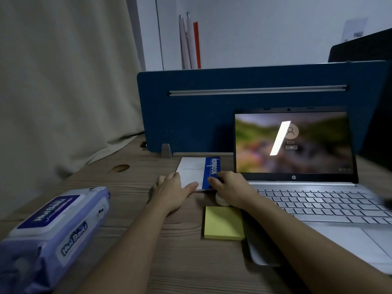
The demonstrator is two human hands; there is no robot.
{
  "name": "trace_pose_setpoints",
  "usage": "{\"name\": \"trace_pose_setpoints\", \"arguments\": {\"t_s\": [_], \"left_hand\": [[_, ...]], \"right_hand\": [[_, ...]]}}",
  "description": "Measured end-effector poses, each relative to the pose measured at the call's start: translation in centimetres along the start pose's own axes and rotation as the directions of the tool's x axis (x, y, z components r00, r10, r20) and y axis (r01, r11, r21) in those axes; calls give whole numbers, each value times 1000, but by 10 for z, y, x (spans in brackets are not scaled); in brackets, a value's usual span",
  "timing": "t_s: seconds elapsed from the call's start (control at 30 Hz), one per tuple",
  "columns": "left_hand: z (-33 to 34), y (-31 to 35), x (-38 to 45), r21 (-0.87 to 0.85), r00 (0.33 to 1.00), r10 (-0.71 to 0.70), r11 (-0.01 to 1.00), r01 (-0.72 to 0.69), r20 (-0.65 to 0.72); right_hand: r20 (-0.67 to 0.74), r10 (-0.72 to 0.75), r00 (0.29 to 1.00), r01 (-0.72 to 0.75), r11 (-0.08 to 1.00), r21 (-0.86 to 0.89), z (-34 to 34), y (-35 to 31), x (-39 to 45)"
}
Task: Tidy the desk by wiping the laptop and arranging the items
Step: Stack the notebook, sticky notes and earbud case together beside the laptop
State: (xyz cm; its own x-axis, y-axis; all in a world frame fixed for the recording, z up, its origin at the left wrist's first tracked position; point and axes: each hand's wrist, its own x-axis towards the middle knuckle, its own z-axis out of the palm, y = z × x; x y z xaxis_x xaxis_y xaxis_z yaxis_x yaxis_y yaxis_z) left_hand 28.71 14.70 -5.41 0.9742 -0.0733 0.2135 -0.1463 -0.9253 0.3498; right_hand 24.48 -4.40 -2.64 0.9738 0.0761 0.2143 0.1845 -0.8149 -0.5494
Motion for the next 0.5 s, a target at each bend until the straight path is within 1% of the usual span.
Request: {"name": "trace_pose_setpoints", "arguments": {"t_s": [0.07, 0.1, 0.2, 0.27, 0.4, 0.5], "left_hand": [[0, -1, 0, -5, 1000, 8, 1000, -8, 12], [-1, -2, 0, -18, 1000, 13, 1000, -13, 17], [-2, -5, -1, -37, 999, 35, 999, -35, 17], [-1, -6, -1, -18, 999, 39, 999, -39, -7], [3, -11, -1, -18, 995, 72, 997, -73, -74], [3, -17, -7, -114, 991, 91, 988, -102, -97]], "right_hand": [[41, -47, 998, 51, 995, -87, -1, -2, 0], [47, -53, 997, 58, 994, -97, -1, -2, 1], [37, -6, 999, 7, 1000, -20, 0, 0, 4], [40, 29, 999, -30, 999, 18, 2, 1, 5], [-1, -18, 1000, 17, 998, -54, -2, -1, 1], [-65, -73, 995, 73, 997, -10, -6, -1, -7]]}}
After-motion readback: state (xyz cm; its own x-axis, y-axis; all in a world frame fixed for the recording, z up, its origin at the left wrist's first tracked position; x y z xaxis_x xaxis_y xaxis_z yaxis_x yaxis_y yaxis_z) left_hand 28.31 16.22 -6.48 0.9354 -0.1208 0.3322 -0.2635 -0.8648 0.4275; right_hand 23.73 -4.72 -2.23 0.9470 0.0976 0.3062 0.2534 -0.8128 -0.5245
